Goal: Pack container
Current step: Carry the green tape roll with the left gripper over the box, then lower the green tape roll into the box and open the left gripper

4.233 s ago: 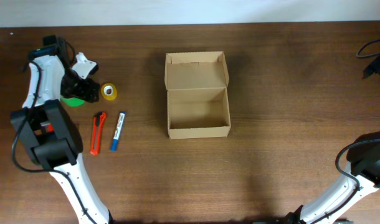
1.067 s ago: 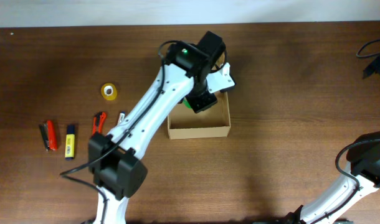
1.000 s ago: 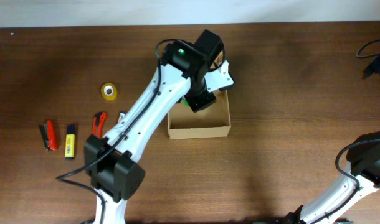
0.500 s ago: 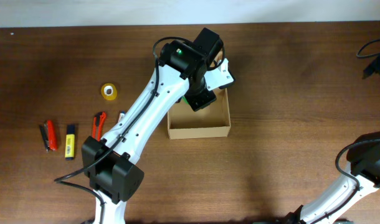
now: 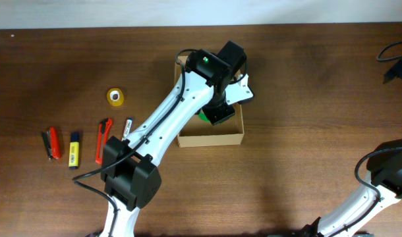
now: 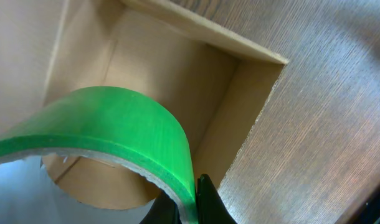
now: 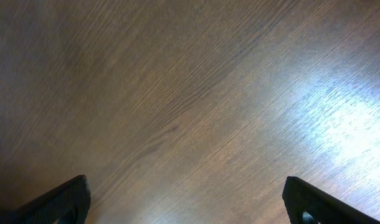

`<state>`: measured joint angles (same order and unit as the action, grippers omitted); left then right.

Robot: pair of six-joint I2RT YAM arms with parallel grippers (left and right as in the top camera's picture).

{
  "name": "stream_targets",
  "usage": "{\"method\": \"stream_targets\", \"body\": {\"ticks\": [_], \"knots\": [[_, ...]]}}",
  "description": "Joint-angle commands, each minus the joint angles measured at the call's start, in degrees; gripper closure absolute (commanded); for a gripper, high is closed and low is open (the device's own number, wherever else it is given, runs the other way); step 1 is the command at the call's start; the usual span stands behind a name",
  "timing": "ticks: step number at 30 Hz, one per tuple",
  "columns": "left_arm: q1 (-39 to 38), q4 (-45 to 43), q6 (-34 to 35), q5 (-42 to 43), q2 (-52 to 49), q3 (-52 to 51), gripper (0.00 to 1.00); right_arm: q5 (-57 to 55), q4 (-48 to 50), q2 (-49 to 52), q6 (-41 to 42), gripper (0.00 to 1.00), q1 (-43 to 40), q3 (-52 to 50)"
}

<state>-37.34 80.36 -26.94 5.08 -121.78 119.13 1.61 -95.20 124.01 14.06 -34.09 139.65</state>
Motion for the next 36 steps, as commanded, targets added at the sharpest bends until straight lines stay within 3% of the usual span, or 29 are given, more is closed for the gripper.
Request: {"method": "stream_targets", "body": {"ticks": [1,10,36], "knots": [[-0.07,-0.92,0.76,-0.22,-0.48,-2.29,0.98,-0.33,0.02,-1.60,-0.31,0.01,-0.07,-0.17],[-0.42,-3.52,1.62,0.02,-0.48,-6.62,0.99,-0.33,0.02,-1.60,-0.33,0.01,-0.07,-0.17],[-1.99,-7.87,1.79,1.11,-6.16,-6.71,0.98,-0.33,0.02,-1.60,-0.33,0.01,-0.07,-0.17]]}}
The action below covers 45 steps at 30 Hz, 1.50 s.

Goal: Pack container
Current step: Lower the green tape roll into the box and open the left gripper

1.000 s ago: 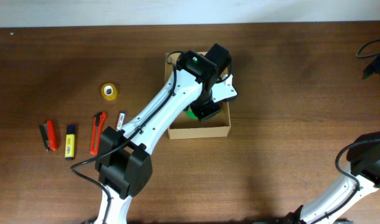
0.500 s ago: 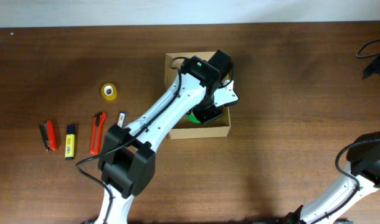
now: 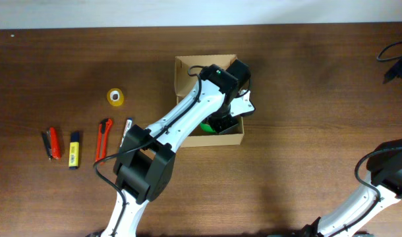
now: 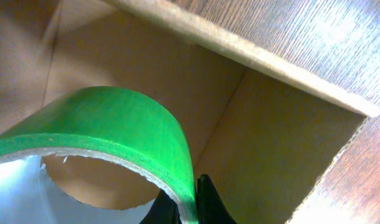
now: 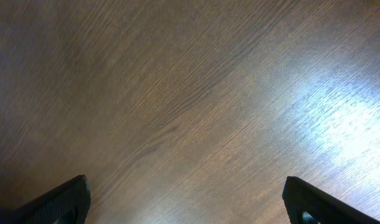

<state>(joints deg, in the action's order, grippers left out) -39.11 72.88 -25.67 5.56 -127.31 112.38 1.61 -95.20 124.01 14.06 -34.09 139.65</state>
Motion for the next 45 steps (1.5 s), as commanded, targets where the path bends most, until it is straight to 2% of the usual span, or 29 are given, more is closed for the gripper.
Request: {"method": "stream_targets", "body": {"ticks": [1,45], "knots": [[-0.22,-0.55,0.52,0.63,-0.70,0.04,0.99,-0.33,0.02,-1.60,-0.31,0.01,-0.07,-0.17],[-2.51,-3.67,-1.44,1.51,-3.08,0.28,0.98,-0.35,0.02,-1.60,-0.33,0.01,-0.07,-0.17]]}}
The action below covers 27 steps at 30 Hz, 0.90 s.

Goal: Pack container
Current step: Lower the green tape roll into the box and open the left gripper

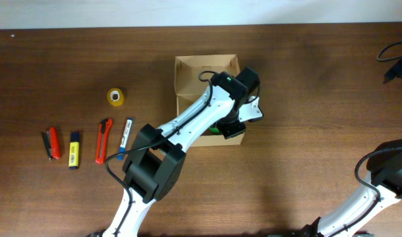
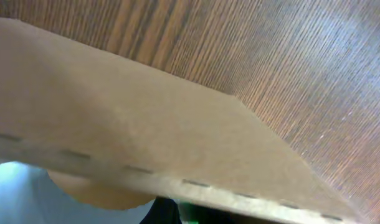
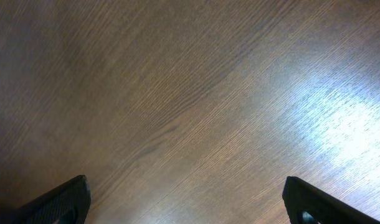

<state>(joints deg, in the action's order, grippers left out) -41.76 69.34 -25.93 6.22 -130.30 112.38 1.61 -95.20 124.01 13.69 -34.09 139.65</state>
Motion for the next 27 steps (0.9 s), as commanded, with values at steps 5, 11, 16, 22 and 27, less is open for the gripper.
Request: {"method": "stream_targets", "body": {"ticks": [5,11,16,22,27], "knots": [[0.13,-0.11,-1.16,-0.09,-0.09,0.28,0.98,-0.33,0.02,-1.60,0.04,0.01,-0.07,-0.17],[0.13,0.07,-1.14,-0.33,-0.09,0.28,0.75,-0.35,0.02,-1.60,0.04,0.01,-0.07,-0.17],[0.22,0.07,-1.11,-3.28,-0.09,0.31,0.67,-0.33,0.02,-1.60,0.07,0.01,-0.07,-0.17],[0.72,0.26,-0.66,-4.15,-0.09,1.29,0.67,-0.33,0.02,-1.60,0.07,0.01,-0.07,-0.17],[1.46,0.92,-0.48,-4.13,-0.09,3.13,0.68,-0.33,0.02,-1.60,0.04,0.01,-0.07,-0.17]]}}
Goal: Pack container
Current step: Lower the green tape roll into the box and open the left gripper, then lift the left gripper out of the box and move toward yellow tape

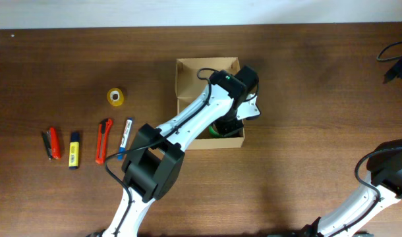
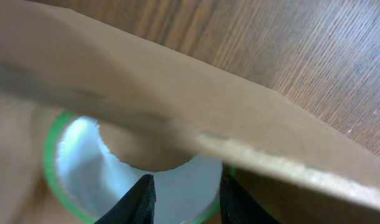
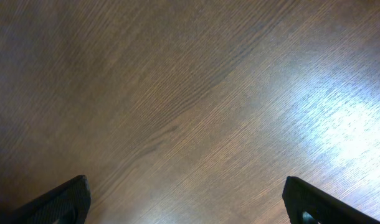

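Note:
The open cardboard box (image 1: 176,79) stands at the table's middle. A green tape roll (image 1: 217,130) lies in its front right corner. In the left wrist view the roll (image 2: 48,149) lies flat behind the box wall (image 2: 177,99). My left gripper (image 2: 186,186) hangs just over it, open; one finger is over the roll's hole and the other at its outer edge. In the overhead view the left gripper (image 1: 230,124) is down in the box. My right gripper (image 3: 187,202) is open over bare wood, holding nothing.
Left of the box lie a yellow tape roll (image 1: 116,97), a red cutter (image 1: 103,139), a blue pen (image 1: 127,131), a yellow highlighter (image 1: 74,149) and a red tool (image 1: 51,143). The right arm (image 1: 385,171) stands at the table's right edge. A dark cable (image 1: 392,52) is at the far right.
My left gripper has opened and let go of the green tape roll, which now lies flat in the box's front right corner. The right arm has not moved.
My left gripper held the green roll over the box. Then it was lower, inside the box with the roll. Later it sat at the front right corner, still shut on the roll. Now the roll lies in the box and the gripper is open.

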`<state>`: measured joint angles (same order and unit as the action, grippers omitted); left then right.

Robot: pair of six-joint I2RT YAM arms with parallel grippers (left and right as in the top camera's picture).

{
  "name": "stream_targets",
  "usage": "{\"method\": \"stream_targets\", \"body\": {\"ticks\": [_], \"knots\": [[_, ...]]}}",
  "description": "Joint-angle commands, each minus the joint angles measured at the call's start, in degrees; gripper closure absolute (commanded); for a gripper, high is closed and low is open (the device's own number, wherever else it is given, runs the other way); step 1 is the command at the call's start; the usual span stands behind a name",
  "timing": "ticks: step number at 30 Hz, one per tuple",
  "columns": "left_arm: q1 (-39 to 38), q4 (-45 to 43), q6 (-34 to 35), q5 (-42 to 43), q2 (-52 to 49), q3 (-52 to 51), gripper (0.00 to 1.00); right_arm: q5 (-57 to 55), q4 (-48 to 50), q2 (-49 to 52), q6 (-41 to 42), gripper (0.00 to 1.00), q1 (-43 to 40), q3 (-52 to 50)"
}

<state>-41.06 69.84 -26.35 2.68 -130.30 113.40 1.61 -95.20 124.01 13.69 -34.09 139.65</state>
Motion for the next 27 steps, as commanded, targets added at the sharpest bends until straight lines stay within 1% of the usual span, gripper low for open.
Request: {"method": "stream_targets", "body": {"ticks": [1,3,9,11,15,17,22,24,25,26,27], "knots": [[0.96,0.63,-0.07,-0.59,-0.09,2.56,0.75,-0.33,0.02,-1.60,0.04,0.01,-0.07,-0.17],[1.40,1.18,0.07,-0.61,-0.09,3.69,0.98,-0.33,0.02,-1.60,0.04,0.01,-0.07,-0.17],[2.36,4.04,2.58,-1.46,-0.09,8.35,0.98,-0.33,0.02,-1.60,0.04,0.01,-0.07,-0.17],[2.69,5.62,4.22,-3.26,-0.07,11.17,0.98,-0.33,0.02,-1.60,0.04,0.01,-0.07,-0.17],[4.92,9.99,9.66,-8.09,0.83,17.20,0.98,-0.33,0.02,-1.60,0.04,0.01,-0.07,-0.17],[6.60,10.58,10.73,-10.80,3.06,17.35,0.98,-0.33,0.02,-1.60,0.07,0.01,-0.07,-0.17],[11.13,10.27,12.92,-13.16,12.66,15.87,0.94,-0.33,0.02,-1.60,0.07,0.01,-0.07,-0.17],[13.92,8.85,13.68,-15.39,19.12,12.28,0.91,-0.33,0.02,-1.60,0.07,0.01,-0.07,-0.17],[14.99,8.26,14.03,-16.35,21.51,10.64,0.87,-0.33,0.02,-1.60,0.04,0.01,-0.07,-0.17],[16.37,7.43,14.69,-17.55,24.48,8.44,0.77,-0.33,0.02,-1.60,0.04,0.01,-0.07,-0.17],[17.88,6.56,15.21,-18.71,27.50,6.05,0.63,-0.33,0.02,-1.60,0.04,0.01,-0.07,-0.17]]}}
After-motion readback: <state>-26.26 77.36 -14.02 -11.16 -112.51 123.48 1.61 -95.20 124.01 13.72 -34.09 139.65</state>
